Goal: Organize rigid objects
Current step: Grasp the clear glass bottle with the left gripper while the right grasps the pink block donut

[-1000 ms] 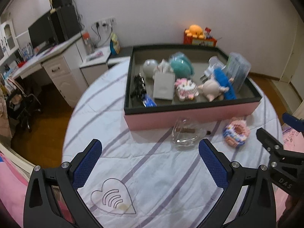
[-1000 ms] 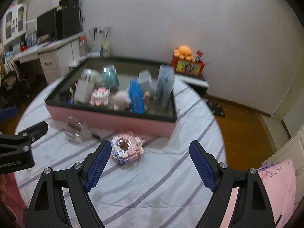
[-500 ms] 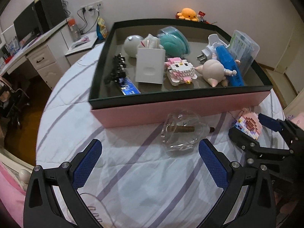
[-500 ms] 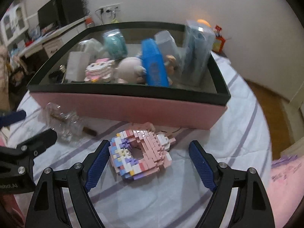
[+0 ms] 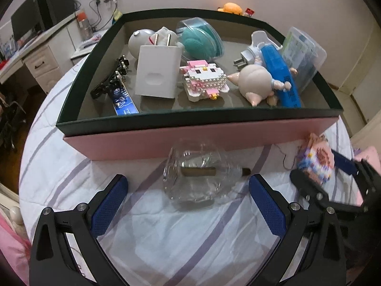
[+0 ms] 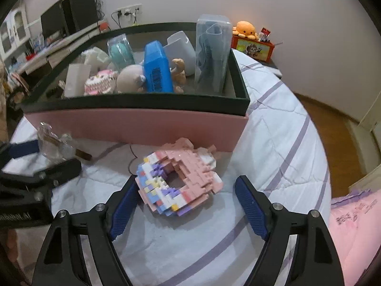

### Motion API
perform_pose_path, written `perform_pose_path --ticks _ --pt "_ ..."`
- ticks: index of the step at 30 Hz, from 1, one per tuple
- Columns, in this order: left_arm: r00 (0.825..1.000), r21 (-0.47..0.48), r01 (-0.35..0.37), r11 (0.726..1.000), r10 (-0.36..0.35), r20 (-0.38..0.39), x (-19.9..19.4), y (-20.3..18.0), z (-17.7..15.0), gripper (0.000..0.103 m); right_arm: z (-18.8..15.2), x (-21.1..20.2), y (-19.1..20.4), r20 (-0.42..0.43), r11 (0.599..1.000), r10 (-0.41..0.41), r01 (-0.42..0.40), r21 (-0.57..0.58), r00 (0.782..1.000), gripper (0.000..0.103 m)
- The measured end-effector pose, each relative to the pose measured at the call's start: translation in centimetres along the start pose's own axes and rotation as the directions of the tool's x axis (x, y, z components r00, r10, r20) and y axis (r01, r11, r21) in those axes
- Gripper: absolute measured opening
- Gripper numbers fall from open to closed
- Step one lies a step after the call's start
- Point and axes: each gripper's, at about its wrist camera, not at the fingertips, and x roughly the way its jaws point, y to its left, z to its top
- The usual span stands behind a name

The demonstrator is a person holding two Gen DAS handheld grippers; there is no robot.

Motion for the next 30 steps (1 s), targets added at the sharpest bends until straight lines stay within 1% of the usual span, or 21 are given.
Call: perform_pose_path --ticks 1,3,4,5,7,8,9,11,13,14,15,18,24,30 --pt "1.000 -0.007 0.002 1.000 -0.002 0.004 0.1 0.0 0.1 0.101 -0.1 0.0 0.0 0.001 1.000 0.004 -0.004 0.002 1.000 0.083" --pt "1.000 -0.006 -0.009 1.000 0.009 0.010 0.2 0.0 0.3 0.094 -0.1 0.0 -0.1 0.000 1.000 0.012 -0.012 0.004 1.000 0.084" --pt "1.000 -0.002 -0.009 1.000 0.009 0.011 0.2 0.0 0.3 0.093 -0.1 0.1 -0.1 0.000 1.000 0.012 -0.012 0.000 1.000 0.084" --pt "1.000 0.006 -0.005 1.000 0.005 0.017 0.2 -0.1 0.3 0.089 0.0 0.1 -0.2 -0.001 1.000 0.012 -0.012 -0.001 1.000 0.084" --pt "1.000 0.017 0.005 1.000 -0.006 0.026 0.1 -0.4 0.3 0.078 0.2 0.2 -0.2 -0.001 1.000 0.009 -0.009 0.000 1.000 0.084" --pt "0.999 0.024 0.014 1.000 -0.015 0.031 -0.1 -0.5 0.3 0.068 0.2 0.3 -0.2 0.000 1.000 0.008 -0.008 0.001 1.000 0.084" --pt "0.999 0.030 0.030 0.999 -0.031 0.030 -0.3 -0.7 0.3 0.061 0.3 0.3 -0.2 0.003 1.000 0.005 -0.005 0.002 1.000 0.084" --pt "0.999 0.041 0.027 0.999 -0.028 0.028 -0.4 -1.2 0.2 0.061 0.3 0.4 0.0 0.011 1.000 0.003 -0.003 0.003 1.000 0.083" --pt "0.999 0.048 0.024 0.999 -0.025 0.028 -0.4 -1.3 0.2 0.061 0.2 0.1 -0.1 0.025 1.000 0.011 -0.011 0.008 1.000 0.074" --pt "0.999 0.047 0.026 0.999 -0.027 0.026 -0.5 -1.3 0.3 0.061 0.4 0.0 -0.1 0.029 1.000 0.011 -0.011 0.010 1.000 0.065" --pt "0.999 0.045 0.028 0.999 -0.029 0.026 -0.5 -1.3 0.3 0.061 0.4 -0.2 -0.2 0.031 1.000 0.014 -0.014 0.016 0.999 0.063" --pt "0.999 0.044 0.033 0.998 -0.034 0.025 -0.7 -1.3 0.2 0.061 0.7 -0.2 -0.3 0.029 0.999 0.024 -0.025 0.026 0.999 0.063" --pt "0.999 0.052 0.041 0.998 -0.042 0.024 -1.4 -1.3 -0.2 0.060 0.9 -0.3 -0.2 0.037 1.000 0.018 -0.019 0.022 0.999 0.063" --pt "0.998 0.052 0.038 0.998 -0.041 0.044 -2.5 -0.7 -0.2 0.060 0.5 -1.3 0.0 0.058 1.000 0.019 -0.021 0.024 0.998 0.063"
